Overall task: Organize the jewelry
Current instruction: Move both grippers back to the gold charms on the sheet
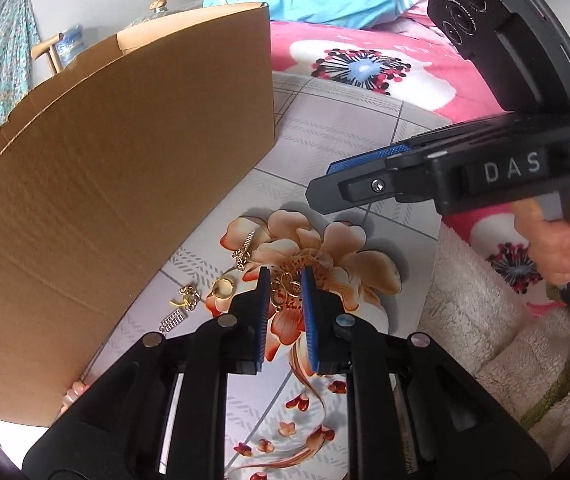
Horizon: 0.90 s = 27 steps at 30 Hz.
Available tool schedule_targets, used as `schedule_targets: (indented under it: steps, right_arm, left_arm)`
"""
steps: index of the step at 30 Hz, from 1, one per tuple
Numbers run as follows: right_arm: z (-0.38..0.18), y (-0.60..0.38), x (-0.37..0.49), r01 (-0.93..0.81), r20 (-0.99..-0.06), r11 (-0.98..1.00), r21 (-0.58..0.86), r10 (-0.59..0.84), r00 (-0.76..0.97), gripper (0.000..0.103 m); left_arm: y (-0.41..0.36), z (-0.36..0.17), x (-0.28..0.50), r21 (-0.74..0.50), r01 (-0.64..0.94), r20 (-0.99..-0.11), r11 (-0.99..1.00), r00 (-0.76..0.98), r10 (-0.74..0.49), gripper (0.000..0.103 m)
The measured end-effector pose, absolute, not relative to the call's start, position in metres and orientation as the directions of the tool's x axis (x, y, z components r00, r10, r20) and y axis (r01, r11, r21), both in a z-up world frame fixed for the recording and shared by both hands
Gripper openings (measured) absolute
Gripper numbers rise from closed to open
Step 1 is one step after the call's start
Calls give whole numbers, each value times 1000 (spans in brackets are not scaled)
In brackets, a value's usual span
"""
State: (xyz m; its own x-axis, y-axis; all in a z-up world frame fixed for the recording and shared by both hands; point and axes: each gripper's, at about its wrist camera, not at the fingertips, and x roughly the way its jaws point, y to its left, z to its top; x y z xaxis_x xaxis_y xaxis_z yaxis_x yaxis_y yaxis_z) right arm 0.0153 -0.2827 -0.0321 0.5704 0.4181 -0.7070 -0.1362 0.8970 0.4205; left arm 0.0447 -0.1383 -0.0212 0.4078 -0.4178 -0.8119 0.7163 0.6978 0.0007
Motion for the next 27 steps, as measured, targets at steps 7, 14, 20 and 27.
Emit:
schedule_targets:
  steps: [7, 14, 20, 27]
  right_arm:
    - [-30, -284, 12, -133, -701, 893, 430, 424, 574, 31]
    - [-29, -281, 15, -135, -705, 895, 425, 420, 571, 31]
    - [-31, -276, 17, -144, -711, 892, 428, 430, 556, 31]
    - [-34, -248, 17, -195, -744, 911, 363, 409, 528, 32]
  left_arm:
    - [-138, -21, 42, -13, 717, -809, 697, 402, -429, 5]
    - [-124, -21, 41, -23, 668, -814, 744, 419, -402, 5]
    - [-96, -20, 34, -46, 555, -826, 831, 446, -344, 5]
    - [-72, -18, 35, -149, 402, -838, 904, 434, -331, 5]
